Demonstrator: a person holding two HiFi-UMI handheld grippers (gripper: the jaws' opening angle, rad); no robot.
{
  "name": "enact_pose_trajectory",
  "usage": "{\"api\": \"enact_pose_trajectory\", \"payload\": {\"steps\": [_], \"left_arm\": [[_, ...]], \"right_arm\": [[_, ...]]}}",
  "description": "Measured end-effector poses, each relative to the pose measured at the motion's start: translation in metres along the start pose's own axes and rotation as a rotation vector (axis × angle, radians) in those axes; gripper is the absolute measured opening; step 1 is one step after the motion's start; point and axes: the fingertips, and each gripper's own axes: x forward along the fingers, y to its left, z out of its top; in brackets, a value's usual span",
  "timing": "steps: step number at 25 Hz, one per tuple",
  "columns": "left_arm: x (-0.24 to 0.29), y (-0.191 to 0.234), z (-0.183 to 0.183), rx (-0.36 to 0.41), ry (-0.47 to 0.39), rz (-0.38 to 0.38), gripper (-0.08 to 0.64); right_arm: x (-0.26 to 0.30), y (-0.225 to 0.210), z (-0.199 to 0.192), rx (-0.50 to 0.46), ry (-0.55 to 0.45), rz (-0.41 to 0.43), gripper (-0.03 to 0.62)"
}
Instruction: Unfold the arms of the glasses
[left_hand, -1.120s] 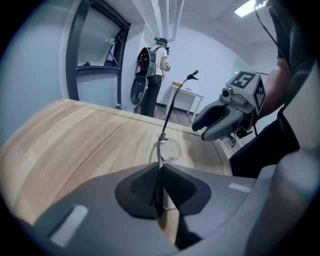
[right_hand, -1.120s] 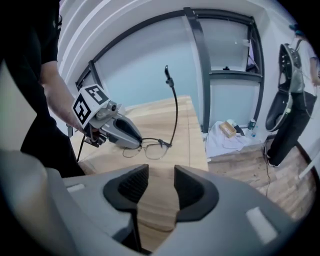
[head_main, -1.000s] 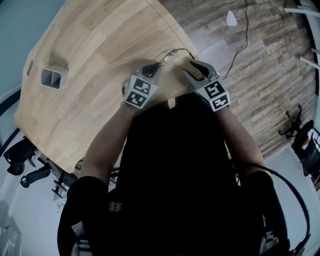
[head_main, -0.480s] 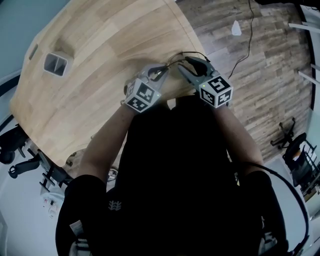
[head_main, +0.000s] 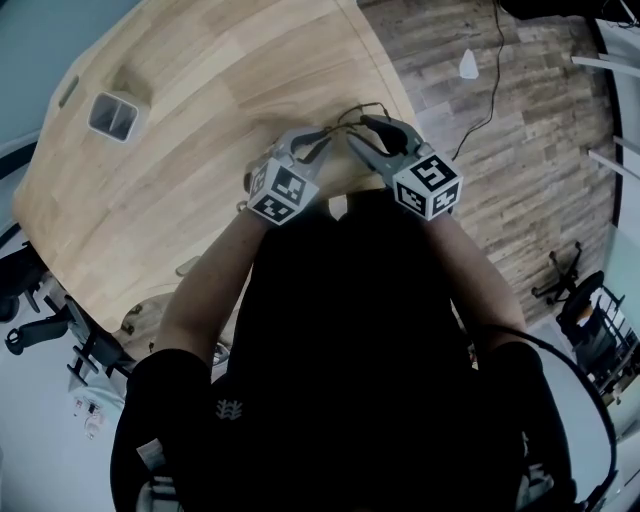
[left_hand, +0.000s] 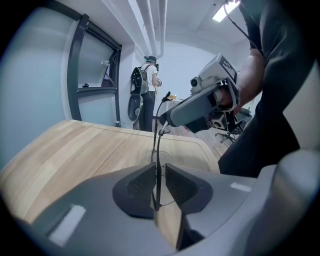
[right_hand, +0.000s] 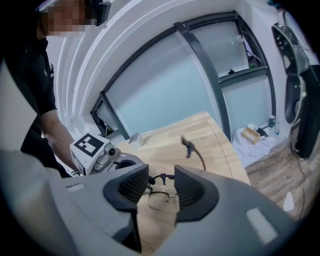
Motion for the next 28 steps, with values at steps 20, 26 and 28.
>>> {"api": "enact_pose_trajectory", "payload": {"steps": [20, 26, 28], "left_arm": [[-0.077, -0.019, -0.029, -0.072, -0.068, 0.083, 0.104], [-0.066, -0.037, -0.029, -0.04, -0.037, 0.023, 0.104], [-0.056, -0.037, -0.026, -0.043, -0.032, 0.013, 0.104]], "right_arm": [[0.002, 0.063, 0.009, -0.065, -0.03, 0.043, 0.152], [0.005, 0.07, 0.008, -0.07, -0.031, 0.043, 0.152], [0.005, 0.066, 0.007, -0.07, -0.031, 0.032, 0.152]]}}
